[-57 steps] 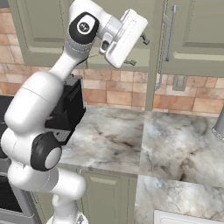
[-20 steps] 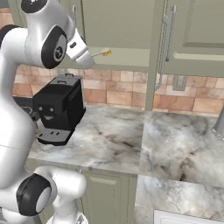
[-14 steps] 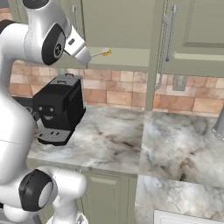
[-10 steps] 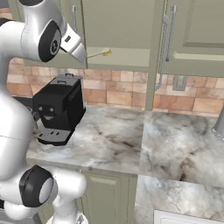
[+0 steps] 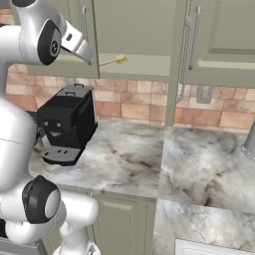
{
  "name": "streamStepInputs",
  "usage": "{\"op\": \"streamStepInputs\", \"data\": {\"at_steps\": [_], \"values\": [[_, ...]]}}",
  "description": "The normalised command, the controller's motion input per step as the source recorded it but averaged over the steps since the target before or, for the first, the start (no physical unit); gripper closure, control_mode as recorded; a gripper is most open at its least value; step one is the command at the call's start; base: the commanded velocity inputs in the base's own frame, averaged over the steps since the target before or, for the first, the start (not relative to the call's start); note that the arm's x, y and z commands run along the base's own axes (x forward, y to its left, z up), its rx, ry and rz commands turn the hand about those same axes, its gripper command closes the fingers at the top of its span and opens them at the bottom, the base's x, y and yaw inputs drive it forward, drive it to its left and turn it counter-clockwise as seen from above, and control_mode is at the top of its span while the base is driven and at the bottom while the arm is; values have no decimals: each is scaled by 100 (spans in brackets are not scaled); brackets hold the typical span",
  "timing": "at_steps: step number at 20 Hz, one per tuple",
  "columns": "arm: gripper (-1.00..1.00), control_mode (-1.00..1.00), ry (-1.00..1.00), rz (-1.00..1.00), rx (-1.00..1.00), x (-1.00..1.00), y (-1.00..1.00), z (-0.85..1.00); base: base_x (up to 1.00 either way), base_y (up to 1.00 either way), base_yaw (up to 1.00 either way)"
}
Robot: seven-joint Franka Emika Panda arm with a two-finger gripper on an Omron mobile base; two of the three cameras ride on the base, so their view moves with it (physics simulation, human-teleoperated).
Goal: Open the cabinet. Pick the dish brush and place it next to the sink. Then close the cabinet.
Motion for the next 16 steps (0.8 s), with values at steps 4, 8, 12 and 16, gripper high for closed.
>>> {"op": "streamStepInputs", "data": {"at_steps": [4, 8, 12, 16], "values": [[-100, -100, -8, 0, -6, 53, 9, -9, 0, 0, 0], [-100, -100, -2, 7, 0, 50, 0, -13, 0, 0, 0], [-100, -100, 0, 12, 0, 56, 0, -9, 0, 0, 0], [-100, -100, 0, 13, -1, 47, 0, -3, 0, 0, 0]]}}
